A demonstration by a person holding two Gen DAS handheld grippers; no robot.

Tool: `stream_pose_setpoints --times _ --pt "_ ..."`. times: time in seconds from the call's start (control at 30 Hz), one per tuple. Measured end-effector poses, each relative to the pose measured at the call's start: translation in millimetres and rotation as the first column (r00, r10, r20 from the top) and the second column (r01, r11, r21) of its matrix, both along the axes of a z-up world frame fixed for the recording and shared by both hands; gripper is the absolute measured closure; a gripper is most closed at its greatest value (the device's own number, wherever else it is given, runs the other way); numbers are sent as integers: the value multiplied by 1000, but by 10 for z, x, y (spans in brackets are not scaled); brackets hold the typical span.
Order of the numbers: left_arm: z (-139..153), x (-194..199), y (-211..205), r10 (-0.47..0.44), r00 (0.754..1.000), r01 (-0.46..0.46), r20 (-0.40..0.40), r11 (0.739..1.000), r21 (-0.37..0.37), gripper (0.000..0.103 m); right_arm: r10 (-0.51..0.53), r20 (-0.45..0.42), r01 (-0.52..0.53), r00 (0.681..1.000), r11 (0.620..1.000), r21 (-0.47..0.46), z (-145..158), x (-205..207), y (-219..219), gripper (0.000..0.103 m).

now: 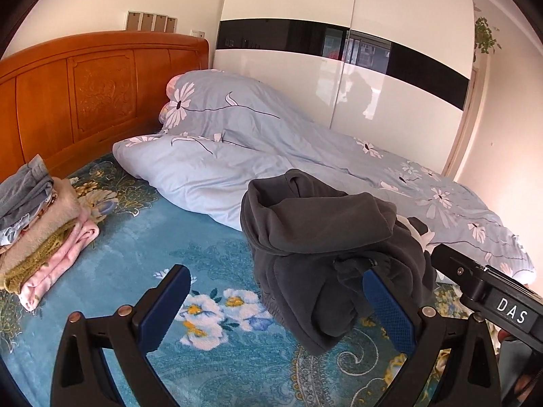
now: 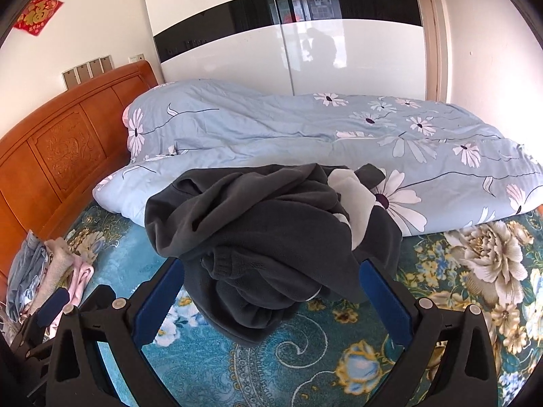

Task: Fold clothes
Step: 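Approach the dark grey clothing bundle with both grippers open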

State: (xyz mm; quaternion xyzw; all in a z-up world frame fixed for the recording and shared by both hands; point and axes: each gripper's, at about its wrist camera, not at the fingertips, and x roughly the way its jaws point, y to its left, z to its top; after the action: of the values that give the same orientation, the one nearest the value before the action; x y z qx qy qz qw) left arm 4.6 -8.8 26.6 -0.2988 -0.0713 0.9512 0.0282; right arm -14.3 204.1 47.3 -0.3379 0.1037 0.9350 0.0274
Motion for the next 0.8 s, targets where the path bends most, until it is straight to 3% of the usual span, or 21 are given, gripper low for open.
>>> stream_pose_setpoints --times 0.2,0.43,0.8 --pt "14 23 -32 -10 1000 10 8 1000 0 0 2 29 -2 1000 1000 7 -2 -28 -50 0" --pt "8 16 -74 -13 1000 13 23 1000 8 0 17 41 -20 999 996 82 -13 -47 -151 0" --pt "-15 -44 -129 -7 999 5 40 999 34 0 33 49 -37 998 995 92 -27 -125 -207 0"
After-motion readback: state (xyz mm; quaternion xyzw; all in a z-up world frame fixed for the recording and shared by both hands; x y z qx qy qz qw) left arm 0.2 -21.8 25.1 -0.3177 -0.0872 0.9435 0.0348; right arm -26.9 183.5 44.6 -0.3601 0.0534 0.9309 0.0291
